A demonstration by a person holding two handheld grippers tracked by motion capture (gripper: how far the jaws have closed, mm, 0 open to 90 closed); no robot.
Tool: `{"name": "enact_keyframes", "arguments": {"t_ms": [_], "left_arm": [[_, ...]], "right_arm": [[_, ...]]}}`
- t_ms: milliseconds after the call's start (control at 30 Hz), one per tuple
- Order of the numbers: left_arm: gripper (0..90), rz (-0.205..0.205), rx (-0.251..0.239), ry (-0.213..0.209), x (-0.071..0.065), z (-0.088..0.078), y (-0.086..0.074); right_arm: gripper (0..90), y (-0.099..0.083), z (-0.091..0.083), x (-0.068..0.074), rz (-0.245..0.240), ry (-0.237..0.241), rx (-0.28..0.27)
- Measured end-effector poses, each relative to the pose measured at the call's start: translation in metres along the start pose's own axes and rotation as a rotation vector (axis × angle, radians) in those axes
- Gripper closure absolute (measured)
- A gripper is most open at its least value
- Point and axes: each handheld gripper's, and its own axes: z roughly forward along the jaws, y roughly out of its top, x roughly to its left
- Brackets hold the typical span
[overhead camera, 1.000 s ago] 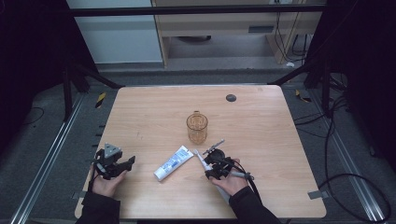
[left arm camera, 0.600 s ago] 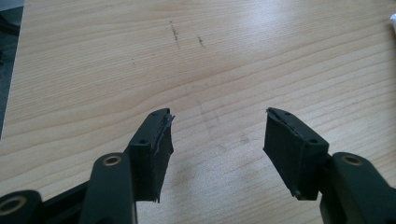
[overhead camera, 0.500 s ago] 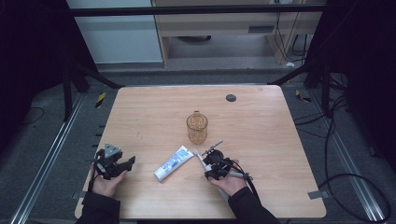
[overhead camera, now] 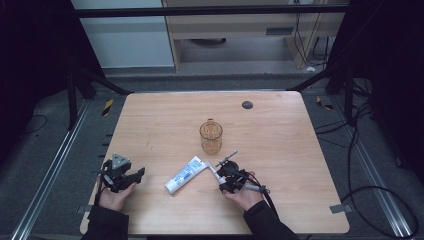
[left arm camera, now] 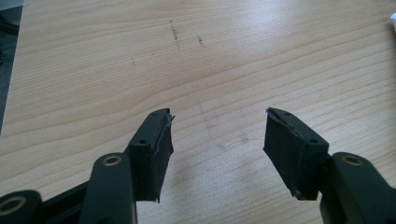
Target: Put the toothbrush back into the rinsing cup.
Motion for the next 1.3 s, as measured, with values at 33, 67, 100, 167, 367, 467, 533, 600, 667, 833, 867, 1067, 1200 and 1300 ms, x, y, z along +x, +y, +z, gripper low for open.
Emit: {"name": "enact_keyframes", "arguments": {"t_ms": [33, 67, 100, 167, 367, 467, 533, 600, 667, 833, 867, 1067, 1200, 1300], "left_arm": [[40.8, 0.001, 0.0, -0.001, 0.0, 0.0, 0.0], [40.8, 0.001, 0.001, 0.0, 0.0, 0.0, 0.0], [40.8, 0.001, 0.001, 0.0, 0.0, 0.0, 0.0], [40.9, 0.001, 0.002, -0.001, 0.0, 0.0, 0.0], [40.8, 0.001, 0.002, -0.001, 0.0, 0.0, 0.0], [40.9, 0.001, 0.001, -0.001, 0.0, 0.0, 0.0], [40.9, 0.001, 0.001, -0.001, 0.0, 0.0, 0.0], [40.8, 0.0, 0.002, -0.001, 0.0, 0.0, 0.0], [40.8, 0.001, 0.001, -0.001, 0.0, 0.0, 0.0], [40.8, 0.001, 0.002, -0.001, 0.0, 0.0, 0.0], [40.9, 0.001, 0.002, -0.001, 0.0, 0.0, 0.0], [40.8, 0.001, 0.002, -0.001, 0.0, 0.0, 0.0], [40.9, 0.0, 0.003, -0.002, 0.0, 0.001, 0.0], [40.9, 0.001, 0.003, -0.002, 0.0, 0.001, 0.0]], "right_arm": [[66.7, 0.0, 0.0, 0.0, -0.002, -0.004, -0.001], [66.9, 0.0, 0.0, 0.0, 0.004, -0.004, 0.001], [66.9, 0.0, -0.001, -0.001, 0.008, 0.001, 0.002], [67.0, -0.001, -0.001, -0.002, 0.014, 0.004, 0.005], [67.2, -0.002, -0.003, -0.005, 0.009, 0.008, 0.003], [67.3, -0.002, -0.007, -0.005, 0.017, 0.017, -0.003], [67.3, -0.002, -0.01, -0.005, 0.009, 0.014, -0.01], [67.3, -0.002, -0.014, -0.005, 0.012, 0.014, -0.016], [67.4, -0.002, -0.017, -0.006, 0.01, 0.015, -0.033], [67.3, -0.001, -0.027, -0.008, 0.021, 0.015, -0.071], [67.3, -0.001, -0.032, -0.01, 0.026, 0.014, -0.096], [67.3, -0.002, -0.044, -0.015, 0.047, 0.016, -0.158], [67.3, -0.002, -0.056, -0.02, 0.057, 0.013, -0.22], [67.3, -0.003, -0.061, -0.022, 0.065, 0.016, -0.246]]}}
